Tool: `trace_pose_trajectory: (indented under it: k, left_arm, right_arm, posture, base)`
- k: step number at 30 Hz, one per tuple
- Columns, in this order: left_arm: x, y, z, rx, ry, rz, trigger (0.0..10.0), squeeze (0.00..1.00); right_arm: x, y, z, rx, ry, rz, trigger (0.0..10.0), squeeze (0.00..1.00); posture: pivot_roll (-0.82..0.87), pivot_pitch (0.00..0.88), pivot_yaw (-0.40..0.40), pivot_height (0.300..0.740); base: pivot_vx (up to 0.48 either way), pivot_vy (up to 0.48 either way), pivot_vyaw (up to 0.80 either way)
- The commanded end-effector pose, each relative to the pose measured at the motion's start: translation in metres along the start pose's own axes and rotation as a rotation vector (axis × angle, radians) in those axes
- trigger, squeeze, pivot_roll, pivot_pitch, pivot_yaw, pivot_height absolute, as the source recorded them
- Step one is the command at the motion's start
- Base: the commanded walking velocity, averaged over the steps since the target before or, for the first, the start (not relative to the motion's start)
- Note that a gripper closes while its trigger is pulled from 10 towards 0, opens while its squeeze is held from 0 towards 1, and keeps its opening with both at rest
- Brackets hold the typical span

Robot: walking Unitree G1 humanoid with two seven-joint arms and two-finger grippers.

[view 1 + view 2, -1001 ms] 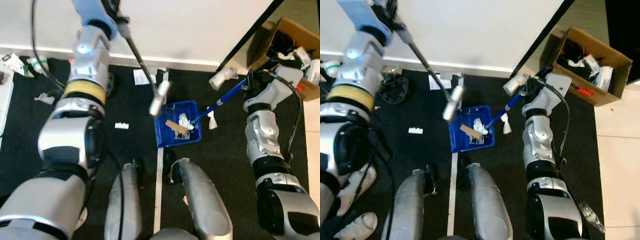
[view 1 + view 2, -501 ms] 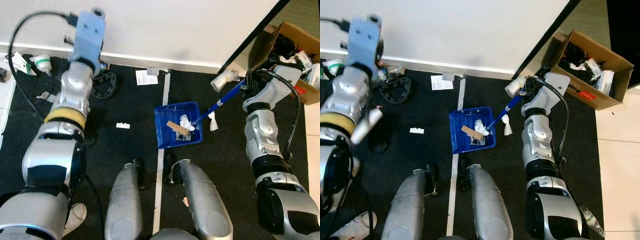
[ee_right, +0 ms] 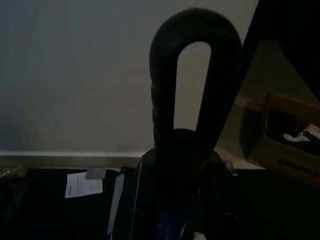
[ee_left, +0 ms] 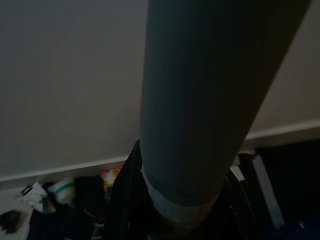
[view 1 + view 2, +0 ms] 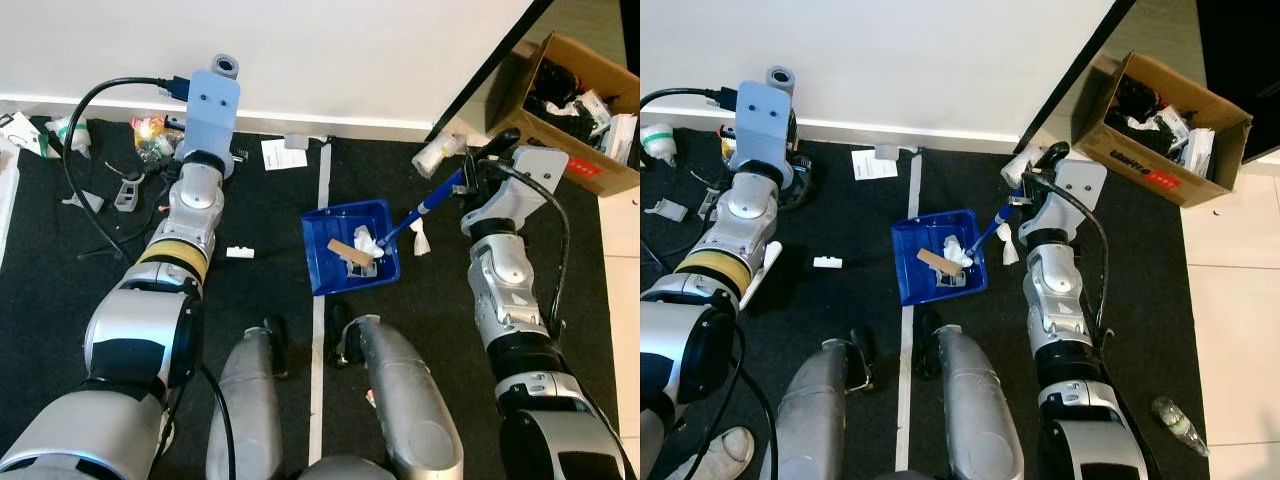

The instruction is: Sweep floor

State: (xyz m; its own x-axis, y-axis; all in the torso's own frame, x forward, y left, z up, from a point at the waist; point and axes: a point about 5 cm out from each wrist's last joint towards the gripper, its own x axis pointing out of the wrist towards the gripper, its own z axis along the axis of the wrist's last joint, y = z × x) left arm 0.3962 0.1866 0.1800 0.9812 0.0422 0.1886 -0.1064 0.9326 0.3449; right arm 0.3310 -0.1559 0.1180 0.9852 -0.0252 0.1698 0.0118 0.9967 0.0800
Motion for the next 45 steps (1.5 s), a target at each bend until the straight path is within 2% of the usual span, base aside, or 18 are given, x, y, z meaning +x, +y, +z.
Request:
trace_pose_trajectory:
  k: [1, 7, 10, 12, 16, 19, 21, 22, 23, 25, 26, 30, 34, 38, 41, 43, 44, 45]
  left_arm:
    - [0.000, -0.015, 0.009, -0.070, -0.049, 0.019, 10.0, 0.00]
    - [0.001, -0.017, 0.017, -0.123, -0.096, 0.080, 10.0, 0.00]
    - [0.004, -0.011, 0.031, -0.175, -0.170, 0.160, 10.0, 0.00]
    - [0.006, -0.007, 0.037, -0.152, -0.204, 0.175, 10.0, 0.00]
    - [0.005, -0.007, 0.032, -0.129, -0.189, 0.159, 10.0, 0.00]
    - [-0.002, -0.012, 0.014, -0.127, -0.108, 0.132, 10.0, 0.00]
    - [-0.005, -0.019, 0.006, -0.177, -0.056, 0.116, 10.0, 0.00]
    - [-0.008, -0.031, 0.000, -0.265, -0.001, 0.089, 10.0, 0.00]
    - [-0.008, -0.031, 0.000, -0.265, -0.001, 0.089, 10.0, 0.00]
    - [-0.008, -0.059, 0.004, -0.464, 0.060, 0.045, 10.0, 0.00]
    - [-0.008, -0.059, 0.004, -0.464, 0.060, 0.045, 10.0, 0.00]
    - [0.002, -0.090, 0.048, -0.707, 0.005, -0.007, 10.0, 0.00]
    - [0.011, -0.093, 0.075, -0.780, -0.050, -0.016, 10.0, 0.00]
    - [0.020, -0.083, 0.101, -0.846, -0.128, 0.003, 10.0, 0.00]
    - [0.023, -0.077, 0.105, -0.848, -0.151, 0.011, 10.0, 0.00]
    - [0.028, -0.063, 0.111, -0.684, -0.215, -0.041, 10.0, 0.00]
    - [0.028, -0.063, 0.111, -0.684, -0.215, -0.041, 10.0, 0.00]
    - [0.028, -0.060, 0.107, -0.570, -0.225, -0.105, 10.0, 0.00]
  right_arm:
    - [-0.023, 0.007, -0.042, -0.015, 0.213, 0.043, 10.0, 0.00]
    - [-0.025, 0.006, -0.044, -0.015, 0.222, 0.042, 10.0, 0.00]
    - [-0.026, 0.003, -0.044, -0.019, 0.230, 0.040, 10.0, 0.00]
    - [-0.028, -0.001, -0.044, -0.024, 0.241, 0.037, 10.0, 0.00]
    - [-0.029, -0.002, -0.044, -0.026, 0.246, 0.036, 10.0, 0.00]
    - [-0.031, -0.002, -0.044, -0.024, 0.254, 0.033, 10.0, 0.00]
    - [-0.031, -0.002, -0.044, -0.019, 0.258, 0.032, 10.0, 0.00]
    - [-0.031, -0.003, -0.045, -0.014, 0.262, 0.030, 10.0, 0.00]
    - [-0.031, -0.003, -0.045, -0.014, 0.262, 0.030, 10.0, 0.00]
    - [-0.030, -0.005, -0.046, -0.007, 0.270, 0.024, 10.0, 0.00]
    - [-0.030, -0.005, -0.046, -0.007, 0.270, 0.024, 10.0, 0.00]
    - [-0.029, -0.010, -0.047, -0.003, 0.283, 0.010, 10.0, 0.00]
    - [-0.030, -0.011, -0.047, -0.004, 0.286, 0.007, 10.0, 0.00]
    - [-0.030, -0.012, -0.047, -0.004, 0.283, 0.002, 10.0, 0.00]
    - [-0.030, -0.013, -0.047, -0.004, 0.283, 0.000, 10.0, 0.00]
    - [-0.030, -0.013, -0.048, -0.002, 0.284, -0.001, 10.0, 0.00]
    - [-0.030, -0.013, -0.048, -0.002, 0.284, -0.001, 10.0, 0.00]
    - [-0.029, -0.014, -0.048, -0.001, 0.284, -0.001, 10.0, 0.00]
  posture:
    - [-0.17, 0.497, -0.094, 0.740]
    - [-0.17, 0.499, -0.094, 0.740]
    - [-0.17, 0.497, -0.091, 0.740]
    - [-0.17, 0.492, -0.090, 0.740]
    - [-0.16, 0.493, -0.088, 0.740]
    - [-0.16, 0.487, -0.087, 0.740]
    - [-0.16, 0.483, -0.088, 0.740]
    - [-0.16, 0.480, -0.089, 0.740]
    - [-0.16, 0.480, -0.089, 0.740]
    - [-0.16, 0.472, -0.092, 0.740]
    - [-0.16, 0.472, -0.092, 0.740]
    - [-0.15, 0.466, -0.088, 0.740]
    - [-0.15, 0.461, -0.084, 0.740]
    - [-0.14, 0.449, -0.074, 0.740]
    - [-0.13, 0.446, -0.074, 0.740]
    - [-0.12, 0.438, -0.073, 0.740]
    - [-0.12, 0.438, -0.073, 0.740]
    - [-0.12, 0.436, -0.070, 0.740]
  base:
    - [0.000, 0.000, 0.00]
    - [0.000, 0.000, 0.00]
    - [0.000, 0.000, 0.00]
    - [0.000, 0.000, 0.00]
    - [0.000, 0.000, 0.00]
    - [0.000, 0.000, 0.00]
    - [0.000, 0.000, 0.00]
    - [0.000, 0.000, 0.00]
    - [0.000, 0.000, 0.00]
    - [0.000, 0.000, 0.00]
    - [0.000, 0.000, 0.00]
    - [0.000, 0.000, 0.00]
    - [0.000, 0.000, 0.00]
    - [0.000, 0.000, 0.00]
    - [0.000, 0.000, 0.00]
    - [0.000, 0.000, 0.00]
    - [0.000, 0.000, 0.00]
    - [0.000, 0.000, 0.00]
